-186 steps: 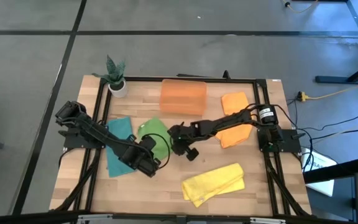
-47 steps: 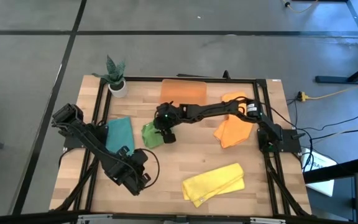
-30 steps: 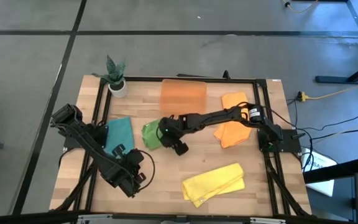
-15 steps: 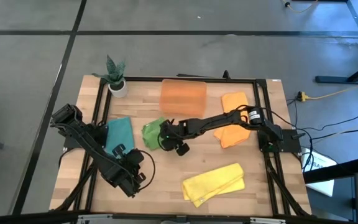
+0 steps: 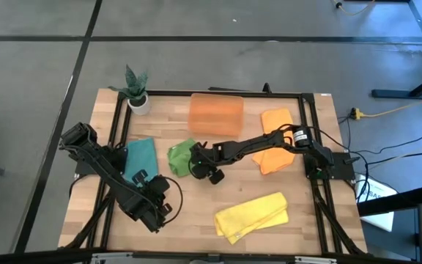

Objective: Roll microfiber towels into tight, uniform cylinder then place into a basket
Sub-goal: Roll the green microfiber cloth

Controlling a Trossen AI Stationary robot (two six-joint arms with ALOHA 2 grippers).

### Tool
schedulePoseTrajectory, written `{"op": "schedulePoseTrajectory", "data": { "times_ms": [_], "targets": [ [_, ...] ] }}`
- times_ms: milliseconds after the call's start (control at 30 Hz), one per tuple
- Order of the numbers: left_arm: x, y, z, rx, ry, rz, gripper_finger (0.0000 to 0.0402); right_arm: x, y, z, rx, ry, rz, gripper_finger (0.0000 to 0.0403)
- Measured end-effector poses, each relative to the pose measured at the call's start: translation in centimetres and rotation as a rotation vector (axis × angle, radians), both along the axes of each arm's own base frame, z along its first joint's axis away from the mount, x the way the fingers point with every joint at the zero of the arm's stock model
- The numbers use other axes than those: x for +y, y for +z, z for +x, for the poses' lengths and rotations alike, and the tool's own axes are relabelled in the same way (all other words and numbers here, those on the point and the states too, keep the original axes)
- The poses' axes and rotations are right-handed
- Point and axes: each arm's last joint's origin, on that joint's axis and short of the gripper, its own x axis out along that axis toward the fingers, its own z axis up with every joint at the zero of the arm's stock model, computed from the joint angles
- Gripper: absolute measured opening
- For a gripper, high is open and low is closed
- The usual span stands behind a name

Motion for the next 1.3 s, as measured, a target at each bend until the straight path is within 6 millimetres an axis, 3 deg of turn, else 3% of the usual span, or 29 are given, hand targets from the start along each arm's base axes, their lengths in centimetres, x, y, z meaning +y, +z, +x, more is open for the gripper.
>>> {"op": "schedulePoseTrajectory", "data": {
  "times_ms": [200,467,700,967,1100,1300],
  "targets": [
    [0.0,0.0,0.0,-0.002,0.002,-0.002,0.0064,-0.1,-0.3,0.2,-0.016,-0.041,0.002,0.0161],
    [0.0,0.0,0.0,-0.002,0.002,-0.002,0.0064,-0.1,-0.6,0.3,-0.021,-0.064,-0.008,0.0016],
    [0.0,0.0,0.0,-0.003,0.001,-0.004,0.0064,0.1,0.7,0.2,0.101,-0.03,0.127,0.0008],
    [-0.1,0.0,0.0,0.01,0.001,-0.019,0.0064,-0.5,4.3,0.6,0.203,0.009,0.429,0.0008],
    [-0.1,0.0,0.0,0.019,0.002,-0.029,0.0064,-1.6,5.7,0.9,0.203,-0.044,0.537,0.0008],
    [-0.1,0.0,0.0,0.019,0.002,-0.029,0.0064,-4.4,5.5,0.9,0.204,-0.196,0.665,0.0008]
  ]
}}
